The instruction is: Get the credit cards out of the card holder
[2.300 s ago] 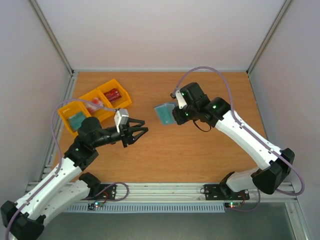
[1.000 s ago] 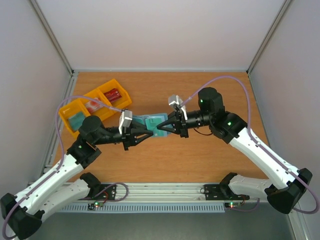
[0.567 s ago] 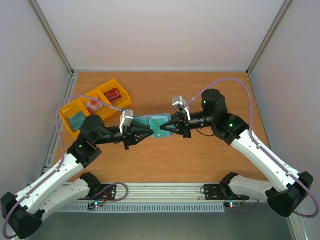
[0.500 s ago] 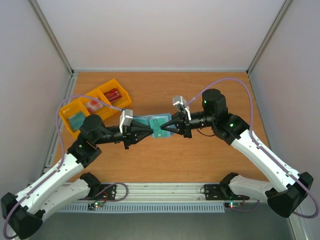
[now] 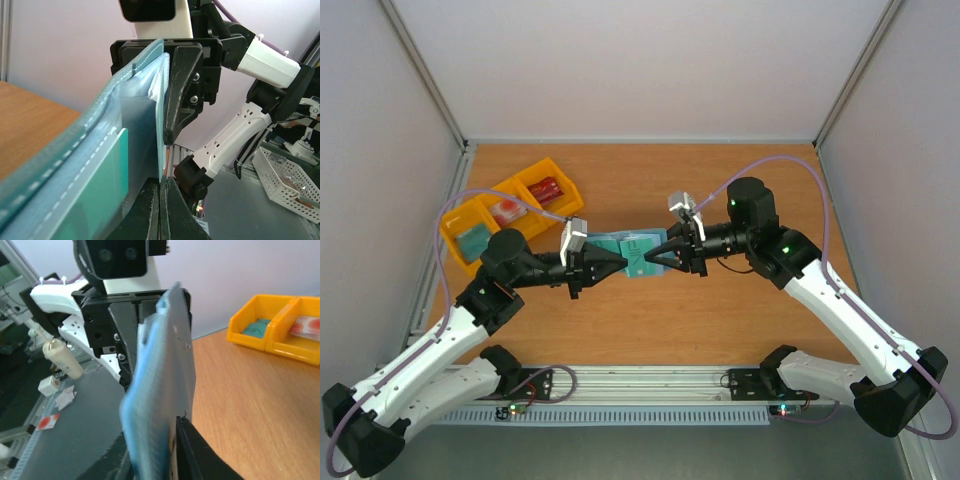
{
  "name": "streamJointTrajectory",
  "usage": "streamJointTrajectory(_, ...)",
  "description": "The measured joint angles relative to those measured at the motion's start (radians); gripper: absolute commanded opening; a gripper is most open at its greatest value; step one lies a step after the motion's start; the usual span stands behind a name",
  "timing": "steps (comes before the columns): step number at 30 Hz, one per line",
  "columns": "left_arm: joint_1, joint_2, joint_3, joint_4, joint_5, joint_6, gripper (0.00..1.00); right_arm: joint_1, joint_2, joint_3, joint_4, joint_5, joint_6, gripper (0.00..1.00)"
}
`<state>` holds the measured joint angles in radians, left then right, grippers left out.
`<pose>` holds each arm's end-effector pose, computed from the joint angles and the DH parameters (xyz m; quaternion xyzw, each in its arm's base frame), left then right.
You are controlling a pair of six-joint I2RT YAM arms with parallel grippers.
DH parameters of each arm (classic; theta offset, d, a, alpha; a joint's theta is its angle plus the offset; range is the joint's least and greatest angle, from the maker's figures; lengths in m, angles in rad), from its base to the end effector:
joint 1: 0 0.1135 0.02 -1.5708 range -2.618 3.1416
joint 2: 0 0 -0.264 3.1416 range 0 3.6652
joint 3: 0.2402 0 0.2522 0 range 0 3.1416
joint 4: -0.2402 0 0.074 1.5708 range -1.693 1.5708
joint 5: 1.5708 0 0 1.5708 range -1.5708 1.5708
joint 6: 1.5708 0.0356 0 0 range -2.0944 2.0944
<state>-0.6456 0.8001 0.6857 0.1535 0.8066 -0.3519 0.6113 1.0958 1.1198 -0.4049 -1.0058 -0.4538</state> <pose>0.1322 -0.1318 0.3384 0.3731 0.5893 -0.5560 0.4521 0.1704 0.1561 0.3795 -0.6011 0.4880 0.4366 0.4582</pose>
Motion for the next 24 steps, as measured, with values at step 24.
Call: streamJointTrajectory(24,0.060,-0.029,0.001,-0.068,-0.002,0.013,0.00,-0.096,-0.052,0.014,-0.155,0.027,-0.064,0.01)
